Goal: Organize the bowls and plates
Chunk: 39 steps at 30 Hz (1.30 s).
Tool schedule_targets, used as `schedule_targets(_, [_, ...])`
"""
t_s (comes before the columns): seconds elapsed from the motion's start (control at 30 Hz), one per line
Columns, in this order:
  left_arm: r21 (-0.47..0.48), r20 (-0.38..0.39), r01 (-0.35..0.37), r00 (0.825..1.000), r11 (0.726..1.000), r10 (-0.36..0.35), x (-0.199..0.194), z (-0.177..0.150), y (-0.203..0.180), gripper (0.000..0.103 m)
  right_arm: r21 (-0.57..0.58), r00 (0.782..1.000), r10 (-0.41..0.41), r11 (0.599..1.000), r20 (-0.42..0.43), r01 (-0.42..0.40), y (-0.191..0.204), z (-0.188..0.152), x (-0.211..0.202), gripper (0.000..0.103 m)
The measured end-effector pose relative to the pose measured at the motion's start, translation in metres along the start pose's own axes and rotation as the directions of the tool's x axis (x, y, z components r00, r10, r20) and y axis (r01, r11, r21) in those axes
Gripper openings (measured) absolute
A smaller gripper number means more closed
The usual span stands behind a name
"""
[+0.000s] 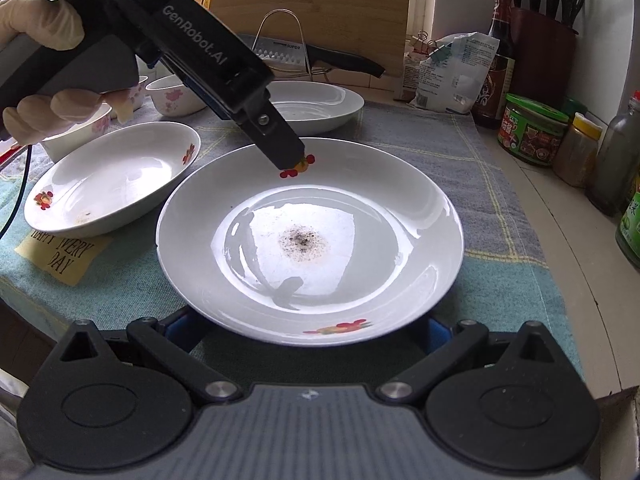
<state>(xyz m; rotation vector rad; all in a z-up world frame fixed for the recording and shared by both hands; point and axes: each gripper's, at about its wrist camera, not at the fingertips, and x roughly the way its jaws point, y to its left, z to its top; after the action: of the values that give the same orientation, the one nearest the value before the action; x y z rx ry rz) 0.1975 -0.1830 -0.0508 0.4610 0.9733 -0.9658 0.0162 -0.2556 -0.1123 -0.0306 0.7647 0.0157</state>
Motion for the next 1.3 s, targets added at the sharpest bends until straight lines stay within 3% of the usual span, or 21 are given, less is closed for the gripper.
schedule_targets(0.27, [0.053,-0.101,0.110,0.989,0.993,-0.104,0.030,0.011,0.003,0.102,0.014,0.999,-0.016,1.000,0.034,0.015,0.003,-0.008,-0.004,0.103])
schedule_targets(0.57, [0.095,-0.122,0.137,0.985,0.986,-0.125,0.039,0.026,0.007,0.101,0.001,0.999,-0.007,1.000,0.046,0.007,0.002,-0.008,-0.003,0.103])
schedule_targets(0.8, [0.099,-0.167,0.199,0.969,0.975,-0.181,0.047,0.034,0.007,0.083,-0.013,1.000,0.011,1.000,0.026,-0.010,-0.002,-0.006,-0.002,0.103])
schedule_targets(1.3, [0.162,-0.228,0.219,0.957,0.962,-0.180,0.054,0.041,0.001,0.082,-0.039,0.999,0.035,0.999,0.012,-0.035,-0.004,-0.003,-0.001,0.103])
